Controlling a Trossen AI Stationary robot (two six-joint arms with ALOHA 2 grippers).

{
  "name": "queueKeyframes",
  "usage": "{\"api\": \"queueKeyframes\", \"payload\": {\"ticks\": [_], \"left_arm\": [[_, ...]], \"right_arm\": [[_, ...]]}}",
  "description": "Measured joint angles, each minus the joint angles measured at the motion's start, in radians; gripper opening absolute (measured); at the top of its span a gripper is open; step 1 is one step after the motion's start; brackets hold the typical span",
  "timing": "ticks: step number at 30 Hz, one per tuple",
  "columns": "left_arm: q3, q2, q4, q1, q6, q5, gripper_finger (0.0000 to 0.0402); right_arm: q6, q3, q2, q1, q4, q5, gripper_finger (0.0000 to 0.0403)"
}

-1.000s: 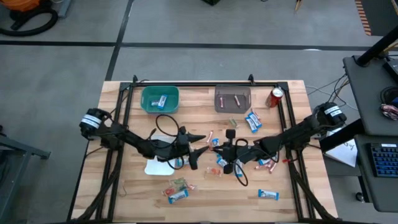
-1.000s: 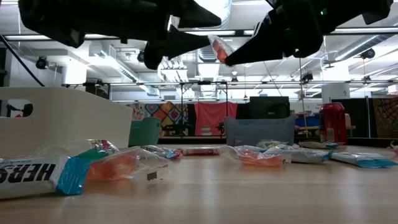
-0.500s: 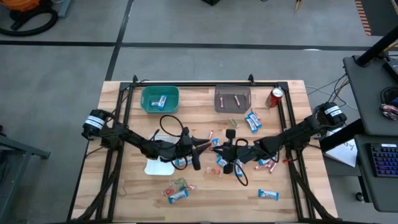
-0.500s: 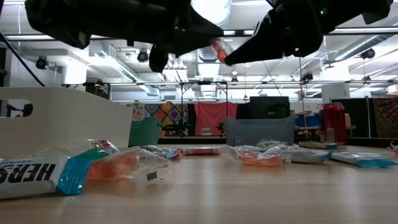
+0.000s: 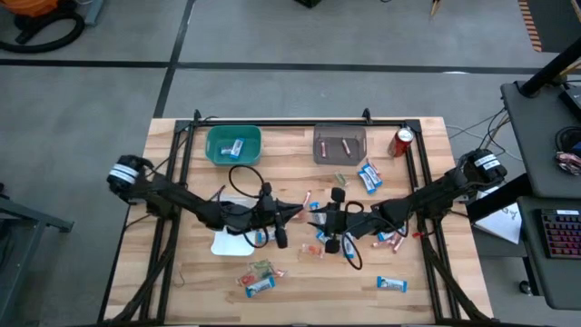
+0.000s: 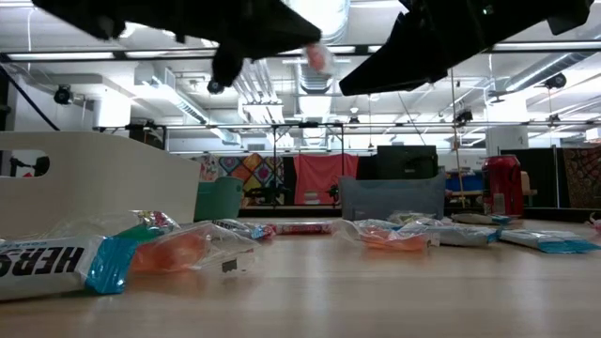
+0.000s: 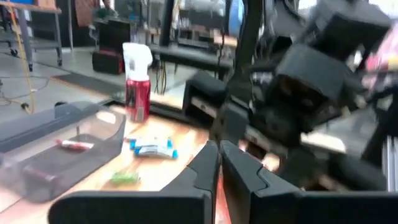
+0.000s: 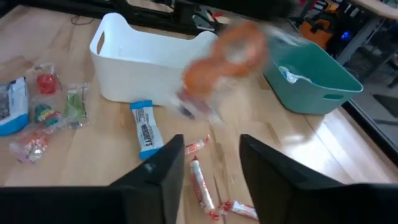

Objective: Sort candy
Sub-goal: Put the orange gummy candy into the white bin

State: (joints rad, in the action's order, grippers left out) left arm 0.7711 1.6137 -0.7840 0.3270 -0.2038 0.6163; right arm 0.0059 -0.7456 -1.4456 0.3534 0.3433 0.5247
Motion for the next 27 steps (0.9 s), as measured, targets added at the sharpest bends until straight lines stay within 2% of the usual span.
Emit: {"api": "queueKeyframes", "payload": {"ticks": [3,5,7,10,12,15,21,27], "left_arm": [[0.02,-0.118,0.293,0.02,-0.051,-0.001,0.0],[0.066,-0.205,0.594,0.035,-0.139,-0.001,0.0],[0.144,-0.274,0.97,0.044,-0.289,-0.016,0.0],[0.252,-0.308,1.497,0.061,-0.562,-0.039,0.0],[0.291,-0.308,1.698,0.071,-0.681,-0.059,0.0],[0.292,-0.307,1.815,0.076,-0.767,-0.116,0.0],[0.24,-0.275,1.796,0.075,-0.814,-0.217,0.0],[0.214,-0.228,1.794,0.075,-0.853,-0.221,0.0]], "right_arm": [[0.014,0.0,0.003,0.0,-0.002,0.0,0.0176],[0.017,0.0,0.004,0.0,-0.003,0.0,0.0183],[0.015,0.0,0.004,0.0,-0.004,0.0,0.0184],[0.01,0.0,0.004,0.0,-0.004,0.0,0.0184],[0.012,0.0,0.004,0.0,-0.004,0.0,0.0184],[0.024,0.0,0.004,0.0,-0.004,0.0,0.0185],[0.064,0.0,0.004,-0.006,-0.01,0.0,0.0185],[0.171,-0.001,0.024,-0.021,-0.081,-0.001,0.0187]]}}
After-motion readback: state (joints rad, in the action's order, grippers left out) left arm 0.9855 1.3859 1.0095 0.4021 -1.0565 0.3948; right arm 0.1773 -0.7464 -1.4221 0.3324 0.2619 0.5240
